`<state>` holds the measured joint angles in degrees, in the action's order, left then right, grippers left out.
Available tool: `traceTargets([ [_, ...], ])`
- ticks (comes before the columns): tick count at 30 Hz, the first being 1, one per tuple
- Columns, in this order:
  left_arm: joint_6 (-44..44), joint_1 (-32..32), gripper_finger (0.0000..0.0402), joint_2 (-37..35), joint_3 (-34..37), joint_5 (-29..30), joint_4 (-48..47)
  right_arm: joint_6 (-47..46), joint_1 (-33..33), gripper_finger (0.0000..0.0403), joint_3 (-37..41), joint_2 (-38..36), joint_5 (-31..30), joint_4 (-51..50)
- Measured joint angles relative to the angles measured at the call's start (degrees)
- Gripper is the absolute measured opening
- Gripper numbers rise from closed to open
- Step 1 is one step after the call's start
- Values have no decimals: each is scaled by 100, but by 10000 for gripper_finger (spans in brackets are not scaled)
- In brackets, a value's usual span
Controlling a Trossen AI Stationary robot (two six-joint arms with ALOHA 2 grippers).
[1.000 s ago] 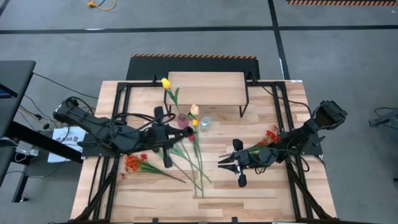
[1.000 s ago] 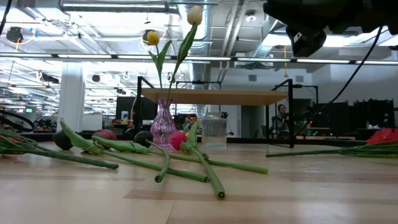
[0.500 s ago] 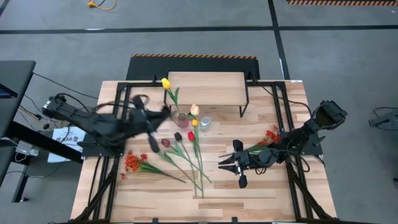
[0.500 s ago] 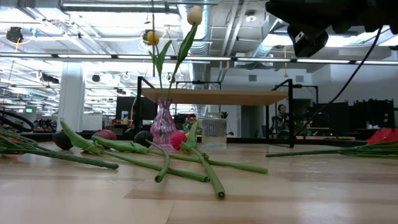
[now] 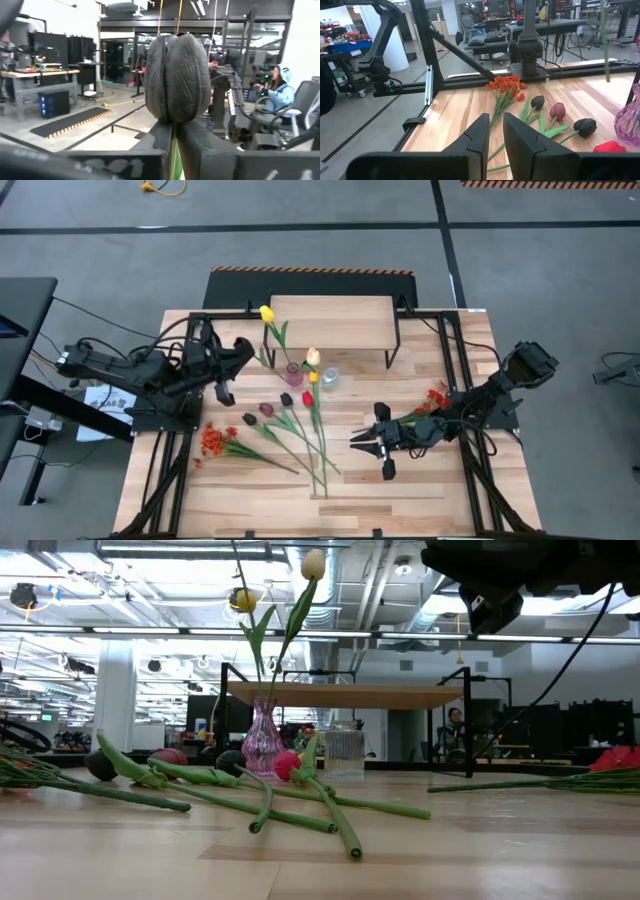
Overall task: Pick and place flowers into a vace then onto a shelf
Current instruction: Put the top black tulip into the purple vase
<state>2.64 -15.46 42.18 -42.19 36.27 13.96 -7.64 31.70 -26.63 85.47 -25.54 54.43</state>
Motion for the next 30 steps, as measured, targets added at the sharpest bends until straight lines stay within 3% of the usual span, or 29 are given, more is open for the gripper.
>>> traceTargets([
  [9, -3, 687, 1, 16, -2, -12, 12, 0, 15, 48, 0, 0, 2, -44],
  [20, -265, 1345, 0, 210, -15, -501, -53, 3, 15, 48, 0, 2, 2, -46],
  [30, -465, 1591, 1, 471, -12, -754, -175, 3, 15, 48, 0, 2, 2, -68],
])
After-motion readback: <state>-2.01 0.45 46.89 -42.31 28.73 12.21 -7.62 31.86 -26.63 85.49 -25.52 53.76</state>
